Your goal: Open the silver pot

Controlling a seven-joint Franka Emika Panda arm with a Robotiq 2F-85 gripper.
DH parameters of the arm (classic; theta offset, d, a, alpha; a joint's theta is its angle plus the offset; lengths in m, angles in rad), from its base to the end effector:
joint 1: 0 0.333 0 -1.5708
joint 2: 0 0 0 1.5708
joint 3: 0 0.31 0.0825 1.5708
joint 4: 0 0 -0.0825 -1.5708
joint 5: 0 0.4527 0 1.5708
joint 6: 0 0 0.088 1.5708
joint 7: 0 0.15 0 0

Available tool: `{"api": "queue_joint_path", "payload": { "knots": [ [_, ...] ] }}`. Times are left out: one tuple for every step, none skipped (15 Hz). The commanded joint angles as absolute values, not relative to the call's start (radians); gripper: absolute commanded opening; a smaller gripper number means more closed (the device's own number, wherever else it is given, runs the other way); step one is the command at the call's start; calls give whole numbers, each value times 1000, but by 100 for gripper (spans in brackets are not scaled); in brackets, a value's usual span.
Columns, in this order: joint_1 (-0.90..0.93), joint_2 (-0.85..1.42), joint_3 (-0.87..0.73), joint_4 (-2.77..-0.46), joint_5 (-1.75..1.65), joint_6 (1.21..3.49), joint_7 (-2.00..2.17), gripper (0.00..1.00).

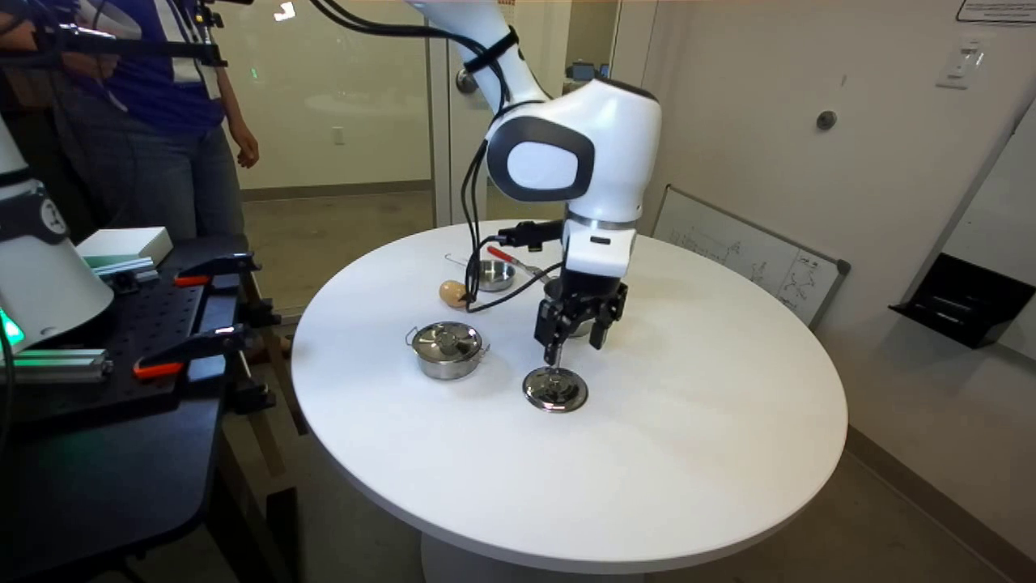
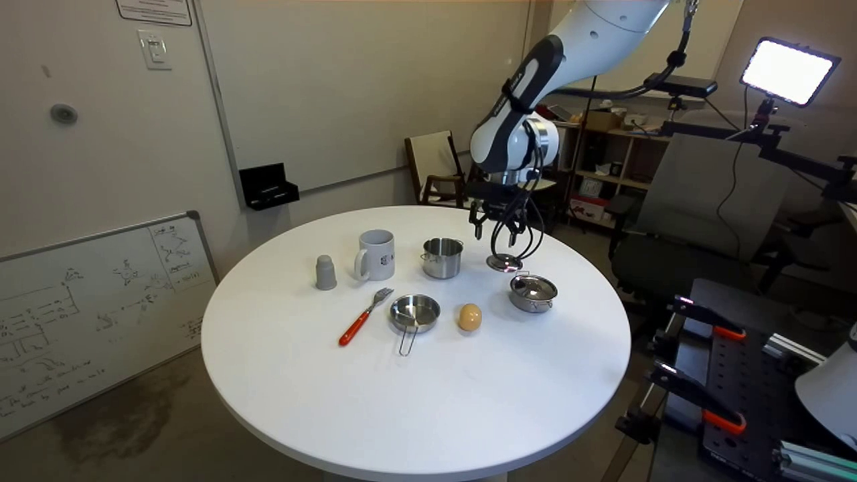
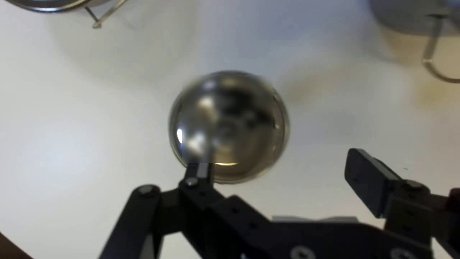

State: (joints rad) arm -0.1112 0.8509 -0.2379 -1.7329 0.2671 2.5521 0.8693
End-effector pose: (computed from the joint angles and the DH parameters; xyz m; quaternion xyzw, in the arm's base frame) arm 0.6453 -0.2383 -0.0030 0.7766 -0.6298 0.0057 0.0143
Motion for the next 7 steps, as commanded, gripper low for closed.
{"api": "queue_joint_path", "payload": {
  "knots": [
    [-111, 671, -186, -1858, 283, 2670, 771, 100],
    [-112, 628, -170, -1886, 287, 2699, 740, 100],
    [-119, 594, -153, -1897, 296, 2712, 717, 100],
    [-117, 547, -138, -1918, 303, 2717, 697, 100],
    [-123, 511, -124, -1939, 312, 2726, 670, 100],
    [-102, 619, -165, -1835, 289, 2684, 733, 100],
    [-102, 580, -156, -1856, 294, 2686, 716, 100]
  ]
}}
